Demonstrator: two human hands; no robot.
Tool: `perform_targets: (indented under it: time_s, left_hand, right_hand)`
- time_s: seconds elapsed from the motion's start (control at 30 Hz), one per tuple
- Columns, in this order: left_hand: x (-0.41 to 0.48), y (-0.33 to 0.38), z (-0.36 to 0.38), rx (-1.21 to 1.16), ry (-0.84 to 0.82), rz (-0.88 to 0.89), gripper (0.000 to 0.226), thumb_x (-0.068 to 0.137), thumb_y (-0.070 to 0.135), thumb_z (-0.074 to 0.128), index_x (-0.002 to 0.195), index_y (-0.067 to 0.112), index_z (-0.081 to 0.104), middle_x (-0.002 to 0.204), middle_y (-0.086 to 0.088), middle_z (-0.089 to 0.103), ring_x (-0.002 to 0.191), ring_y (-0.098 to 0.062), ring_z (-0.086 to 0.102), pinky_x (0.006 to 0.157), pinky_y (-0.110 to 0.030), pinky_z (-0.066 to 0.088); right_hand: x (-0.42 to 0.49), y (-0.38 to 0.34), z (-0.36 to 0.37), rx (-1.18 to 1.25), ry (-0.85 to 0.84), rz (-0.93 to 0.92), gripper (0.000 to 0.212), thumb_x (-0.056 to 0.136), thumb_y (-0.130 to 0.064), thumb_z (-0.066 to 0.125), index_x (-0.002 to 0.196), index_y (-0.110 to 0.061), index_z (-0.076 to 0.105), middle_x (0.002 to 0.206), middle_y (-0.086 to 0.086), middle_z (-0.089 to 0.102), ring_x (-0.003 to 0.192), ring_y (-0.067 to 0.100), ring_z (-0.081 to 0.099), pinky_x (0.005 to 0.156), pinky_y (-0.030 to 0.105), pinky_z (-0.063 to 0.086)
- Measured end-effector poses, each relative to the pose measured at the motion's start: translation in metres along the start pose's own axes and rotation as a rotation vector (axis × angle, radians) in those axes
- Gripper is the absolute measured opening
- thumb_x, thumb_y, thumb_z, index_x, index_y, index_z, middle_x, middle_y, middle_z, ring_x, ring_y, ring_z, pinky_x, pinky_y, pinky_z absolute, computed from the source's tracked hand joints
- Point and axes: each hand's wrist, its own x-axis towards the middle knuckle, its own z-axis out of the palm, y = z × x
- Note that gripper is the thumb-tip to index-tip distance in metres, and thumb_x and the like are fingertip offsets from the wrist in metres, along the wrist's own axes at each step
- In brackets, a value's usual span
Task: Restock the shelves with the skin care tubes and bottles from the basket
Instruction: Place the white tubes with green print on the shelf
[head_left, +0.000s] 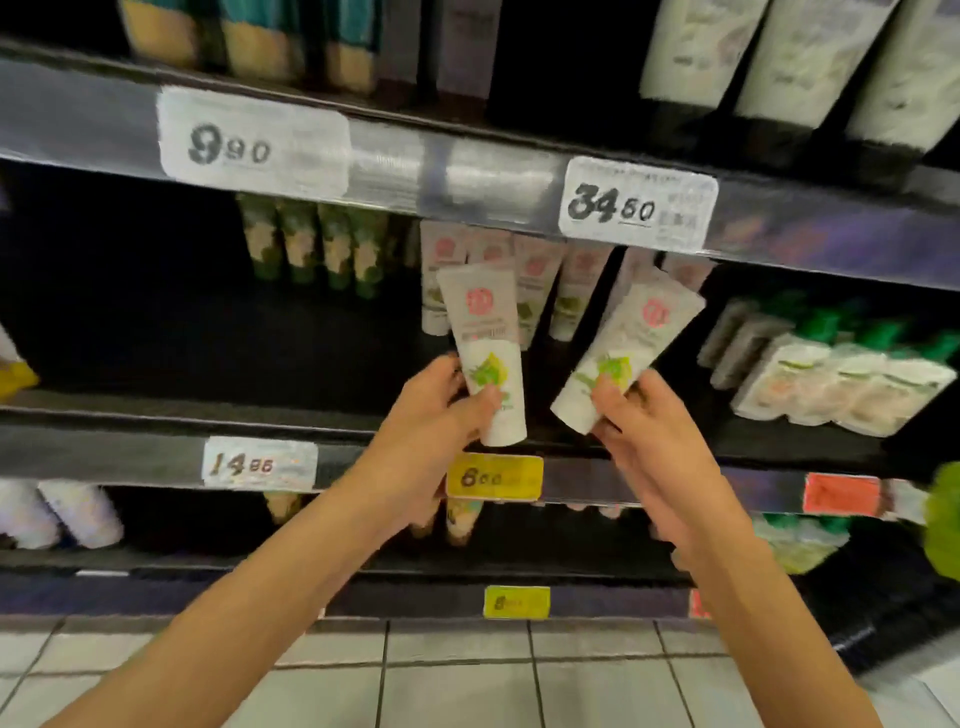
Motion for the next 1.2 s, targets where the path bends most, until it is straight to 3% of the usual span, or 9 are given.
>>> perform_targets:
  time_s: [0.1, 0.17, 0.27, 0.47, 0.73, 0.93, 1.0, 1.1, 1.2]
  left_hand:
    - [0.021, -0.002, 0.009, 0.091, 0.034, 0.082, 0.032, 0.09, 0.0, 0.049, 0.101, 0.03, 0.052, 0.106, 0.012, 0.062, 0.102, -0.001, 0.058, 0.091, -0.025, 0.048]
    - [0.032, -0.004, 0.009, 0.07, 0.086, 0.097, 0.031, 0.088, -0.003, 0.05, 0.105, 0.023, 0.052, 0.107, 0.009, 0.061, 0.104, -0.005, 0.057, 0.094, -0.027, 0.047]
    - [0.043, -0.009, 0.005, 0.109, 0.165, 0.091, 0.031, 0.087, -0.005, 0.052, 0.109, 0.017, 0.049, 0.115, 0.0, 0.058, 0.112, -0.015, 0.054, 0.1, -0.035, 0.044]
    - [0.056, -0.014, -0.003, 0.264, 0.188, 0.049, 0.04, 0.085, -0.003, 0.057, 0.118, 0.018, 0.049, 0.111, 0.002, 0.055, 0.108, -0.014, 0.052, 0.099, -0.036, 0.044]
    - [0.06, -0.017, 0.002, 0.246, 0.22, 0.009, 0.041, 0.084, 0.001, 0.059, 0.119, 0.019, 0.05, 0.121, -0.002, 0.056, 0.118, -0.02, 0.052, 0.104, -0.045, 0.041]
    - [0.054, -0.019, 0.004, 0.148, 0.208, 0.018, 0.033, 0.083, 0.0, 0.06, 0.108, 0.021, 0.054, 0.116, -0.004, 0.06, 0.109, -0.018, 0.057, 0.094, -0.035, 0.048]
    - [0.052, -0.018, 0.008, 0.134, 0.158, 0.051, 0.032, 0.082, -0.001, 0.061, 0.099, 0.026, 0.056, 0.103, 0.003, 0.063, 0.101, -0.014, 0.06, 0.086, -0.027, 0.051]
    - [0.051, -0.018, 0.027, 0.151, 0.027, 0.058, 0.033, 0.078, -0.001, 0.065, 0.096, 0.026, 0.06, 0.098, 0.003, 0.067, 0.098, -0.012, 0.064, 0.085, -0.026, 0.053]
    - [0.049, -0.02, 0.043, 0.195, -0.043, 0.069, 0.031, 0.08, 0.003, 0.066, 0.106, 0.018, 0.062, 0.1, 0.001, 0.067, 0.09, 0.0, 0.064, 0.074, -0.011, 0.052]
  right_hand:
    - [0.044, 0.009, -0.024, -0.335, 0.123, -0.051, 0.026, 0.084, -0.009, 0.065, 0.104, -0.023, 0.057, 0.111, 0.001, 0.065, 0.1, 0.01, 0.061, 0.09, 0.028, 0.05]
    - [0.073, 0.019, -0.032, -0.523, 0.14, -0.035, 0.034, 0.082, -0.009, 0.067, 0.115, -0.015, 0.057, 0.116, 0.006, 0.063, 0.107, 0.019, 0.059, 0.097, 0.038, 0.047]
    - [0.107, 0.031, -0.033, -0.68, 0.148, -0.064, 0.041, 0.082, -0.013, 0.068, 0.122, -0.01, 0.055, 0.124, 0.009, 0.06, 0.114, 0.023, 0.056, 0.099, 0.036, 0.044]
    - [0.139, 0.046, -0.026, -0.628, 0.219, -0.1, 0.036, 0.083, -0.016, 0.067, 0.116, -0.004, 0.059, 0.119, 0.011, 0.063, 0.11, 0.022, 0.058, 0.089, 0.026, 0.043]
    - [0.143, 0.048, -0.023, -0.679, 0.278, -0.118, 0.033, 0.084, -0.018, 0.067, 0.113, -0.004, 0.061, 0.115, 0.01, 0.064, 0.101, 0.012, 0.057, 0.081, 0.018, 0.038]
    - [0.102, 0.036, -0.021, -0.516, 0.358, -0.071, 0.056, 0.084, -0.021, 0.066, 0.133, -0.01, 0.044, 0.129, 0.009, 0.053, 0.109, 0.015, 0.055, 0.086, 0.017, 0.04]
    - [0.071, 0.035, -0.019, -0.43, 0.239, -0.124, 0.046, 0.083, -0.015, 0.066, 0.126, -0.017, 0.048, 0.117, 0.004, 0.057, 0.094, 0.002, 0.058, 0.077, 0.006, 0.044]
    - [0.037, 0.034, -0.009, -0.497, -0.015, -0.174, 0.042, 0.078, -0.013, 0.07, 0.11, -0.033, 0.051, 0.103, -0.013, 0.061, 0.09, -0.006, 0.06, 0.073, 0.005, 0.047]
    - [0.031, 0.025, -0.014, -0.611, 0.011, -0.204, 0.043, 0.076, -0.014, 0.074, 0.109, -0.03, 0.051, 0.099, -0.017, 0.062, 0.093, -0.003, 0.061, 0.073, 0.006, 0.048]
